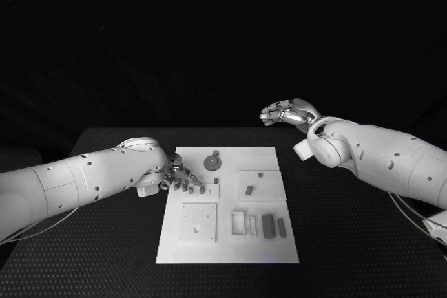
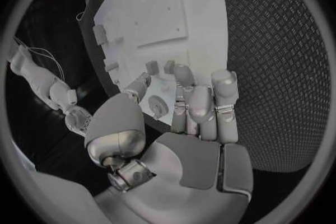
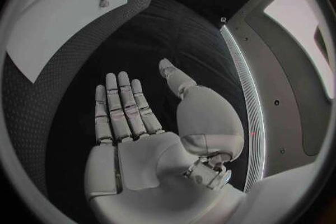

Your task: Assemble the parts on the task board

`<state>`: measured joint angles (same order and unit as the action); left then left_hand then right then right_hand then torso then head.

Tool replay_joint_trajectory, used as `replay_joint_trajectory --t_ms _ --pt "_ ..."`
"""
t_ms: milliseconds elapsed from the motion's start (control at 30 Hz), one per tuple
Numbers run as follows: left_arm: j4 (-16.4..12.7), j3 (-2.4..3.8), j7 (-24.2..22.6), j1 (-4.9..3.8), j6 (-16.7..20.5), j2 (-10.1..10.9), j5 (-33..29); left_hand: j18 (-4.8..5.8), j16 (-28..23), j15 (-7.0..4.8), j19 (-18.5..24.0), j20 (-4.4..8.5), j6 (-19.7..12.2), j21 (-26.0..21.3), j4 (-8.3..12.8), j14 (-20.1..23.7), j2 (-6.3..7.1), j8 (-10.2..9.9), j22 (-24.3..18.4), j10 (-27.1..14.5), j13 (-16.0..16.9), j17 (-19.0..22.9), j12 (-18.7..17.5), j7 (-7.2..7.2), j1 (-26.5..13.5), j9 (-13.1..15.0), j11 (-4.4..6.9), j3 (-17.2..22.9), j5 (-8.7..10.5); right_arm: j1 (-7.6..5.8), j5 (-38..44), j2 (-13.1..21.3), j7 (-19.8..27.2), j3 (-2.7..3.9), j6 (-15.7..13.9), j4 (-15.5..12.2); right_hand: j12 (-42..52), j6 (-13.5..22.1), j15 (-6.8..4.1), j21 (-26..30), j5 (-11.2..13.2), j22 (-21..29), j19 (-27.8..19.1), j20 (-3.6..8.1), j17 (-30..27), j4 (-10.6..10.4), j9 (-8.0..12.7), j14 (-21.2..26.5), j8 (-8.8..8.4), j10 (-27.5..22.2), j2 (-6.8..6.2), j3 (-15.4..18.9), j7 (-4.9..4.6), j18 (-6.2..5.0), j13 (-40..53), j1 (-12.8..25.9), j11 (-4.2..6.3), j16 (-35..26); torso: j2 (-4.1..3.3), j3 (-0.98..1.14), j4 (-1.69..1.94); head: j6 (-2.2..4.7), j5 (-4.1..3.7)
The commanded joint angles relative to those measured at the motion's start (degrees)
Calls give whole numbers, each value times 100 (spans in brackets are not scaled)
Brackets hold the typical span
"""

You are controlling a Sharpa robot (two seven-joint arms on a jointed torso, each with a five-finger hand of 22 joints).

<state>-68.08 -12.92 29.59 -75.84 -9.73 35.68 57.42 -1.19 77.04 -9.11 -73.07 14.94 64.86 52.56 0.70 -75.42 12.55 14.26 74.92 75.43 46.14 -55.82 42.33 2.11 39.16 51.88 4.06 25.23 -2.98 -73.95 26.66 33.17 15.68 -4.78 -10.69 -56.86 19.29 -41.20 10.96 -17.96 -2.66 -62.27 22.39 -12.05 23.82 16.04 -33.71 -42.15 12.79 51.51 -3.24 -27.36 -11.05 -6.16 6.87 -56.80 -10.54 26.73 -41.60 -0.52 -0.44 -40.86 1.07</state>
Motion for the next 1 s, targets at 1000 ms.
replay_joint_trajectory --t_ms 1000 --pt "-357 112 -3492 -27 2721 51 1434 -193 -3660 1005 1792 -1038 -1283 -2582 1544 1599 -460 -711 -1307 -1634 -2394 1688 -3401 287 2837 -1057 -992 1028 -348 5 28 2 28 3 65 179 -21 39 46 39 -5 -17 -50 8 21 5 12 8 28 23 34 34 -224 36 -19 -5 -9 -25 1 -1 4 104 -41"
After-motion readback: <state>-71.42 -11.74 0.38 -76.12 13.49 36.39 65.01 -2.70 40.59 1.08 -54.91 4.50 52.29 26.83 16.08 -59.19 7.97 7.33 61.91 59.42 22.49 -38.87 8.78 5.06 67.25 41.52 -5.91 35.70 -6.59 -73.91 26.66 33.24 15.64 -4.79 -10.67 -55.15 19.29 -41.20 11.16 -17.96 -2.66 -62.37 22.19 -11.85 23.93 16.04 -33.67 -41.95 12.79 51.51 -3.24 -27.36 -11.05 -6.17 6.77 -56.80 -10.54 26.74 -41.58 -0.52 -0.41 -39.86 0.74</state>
